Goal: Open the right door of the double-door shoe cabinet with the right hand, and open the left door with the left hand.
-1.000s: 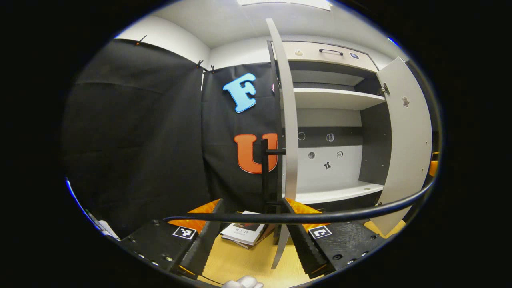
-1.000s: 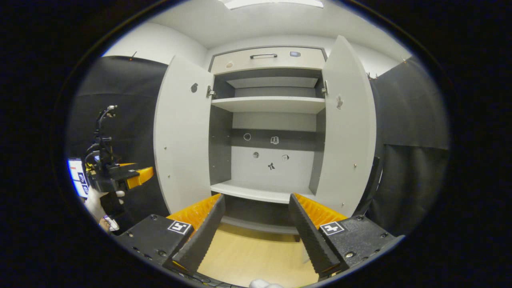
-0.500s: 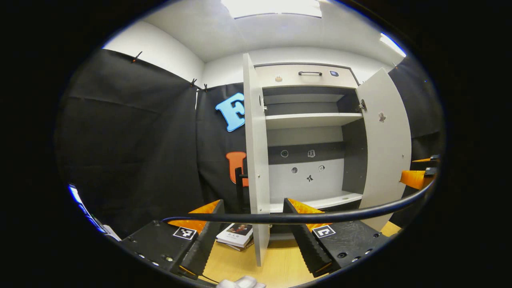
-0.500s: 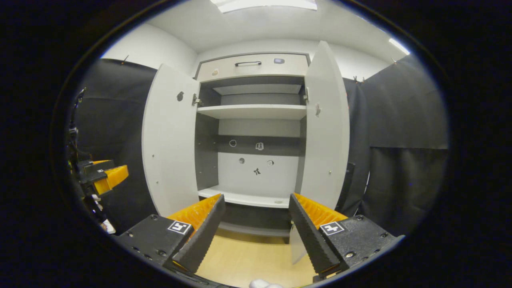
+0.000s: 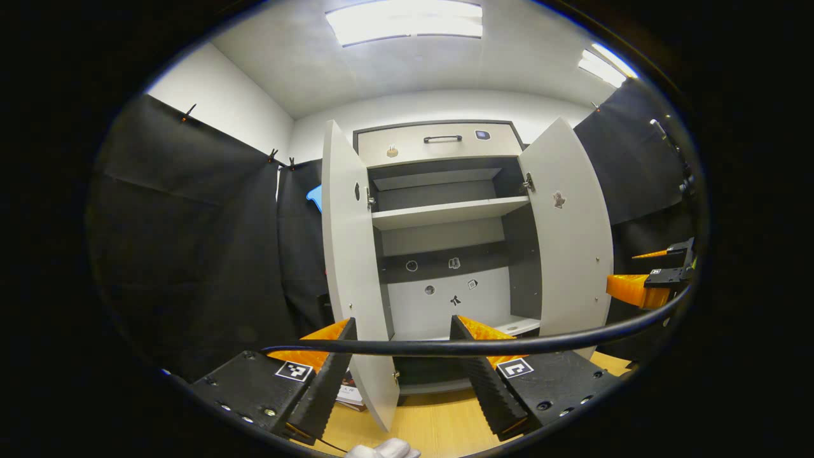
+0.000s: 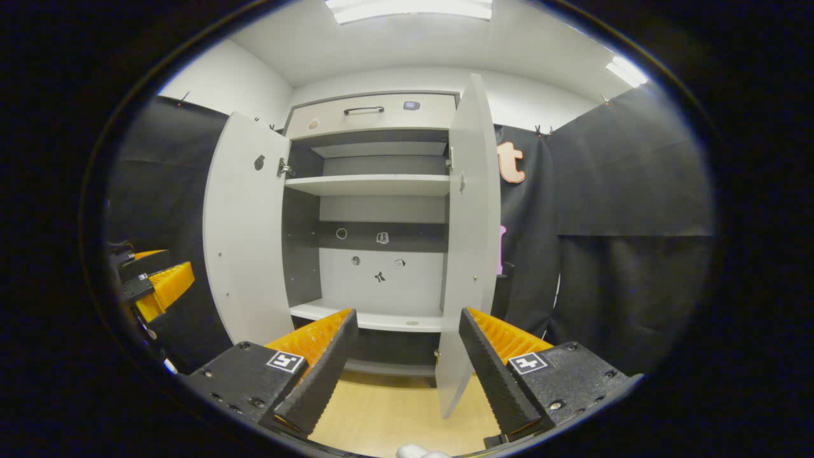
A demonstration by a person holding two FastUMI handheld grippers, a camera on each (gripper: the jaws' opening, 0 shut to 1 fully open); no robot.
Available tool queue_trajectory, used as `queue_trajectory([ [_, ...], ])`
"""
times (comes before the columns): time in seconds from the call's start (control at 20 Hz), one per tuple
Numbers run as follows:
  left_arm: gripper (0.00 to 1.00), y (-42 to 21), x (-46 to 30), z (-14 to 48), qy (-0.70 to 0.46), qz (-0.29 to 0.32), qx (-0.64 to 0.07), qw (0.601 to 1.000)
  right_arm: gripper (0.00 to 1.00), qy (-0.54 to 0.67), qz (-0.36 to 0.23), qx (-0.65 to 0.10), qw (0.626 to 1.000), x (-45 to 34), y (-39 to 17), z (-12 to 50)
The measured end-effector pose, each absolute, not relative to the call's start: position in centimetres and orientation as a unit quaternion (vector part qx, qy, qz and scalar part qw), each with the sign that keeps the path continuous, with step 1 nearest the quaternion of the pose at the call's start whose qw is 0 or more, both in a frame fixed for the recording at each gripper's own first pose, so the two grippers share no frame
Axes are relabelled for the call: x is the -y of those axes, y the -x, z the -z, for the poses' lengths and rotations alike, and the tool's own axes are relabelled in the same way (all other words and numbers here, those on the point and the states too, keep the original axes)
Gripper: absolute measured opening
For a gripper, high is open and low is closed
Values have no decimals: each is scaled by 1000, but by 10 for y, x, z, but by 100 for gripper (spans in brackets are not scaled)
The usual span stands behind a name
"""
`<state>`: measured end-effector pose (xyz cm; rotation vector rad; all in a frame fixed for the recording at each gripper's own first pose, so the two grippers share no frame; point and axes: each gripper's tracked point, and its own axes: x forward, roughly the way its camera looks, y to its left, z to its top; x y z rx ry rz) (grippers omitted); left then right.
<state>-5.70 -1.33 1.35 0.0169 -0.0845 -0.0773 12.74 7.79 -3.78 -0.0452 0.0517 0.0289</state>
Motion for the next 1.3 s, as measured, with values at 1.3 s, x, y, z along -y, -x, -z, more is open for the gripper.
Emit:
queue_trajectory([
  [1.3, 90, 40, 5, 3, 12, 29, 9, 999, 100, 22, -7, -28, 999, -77, -136, 42],
])
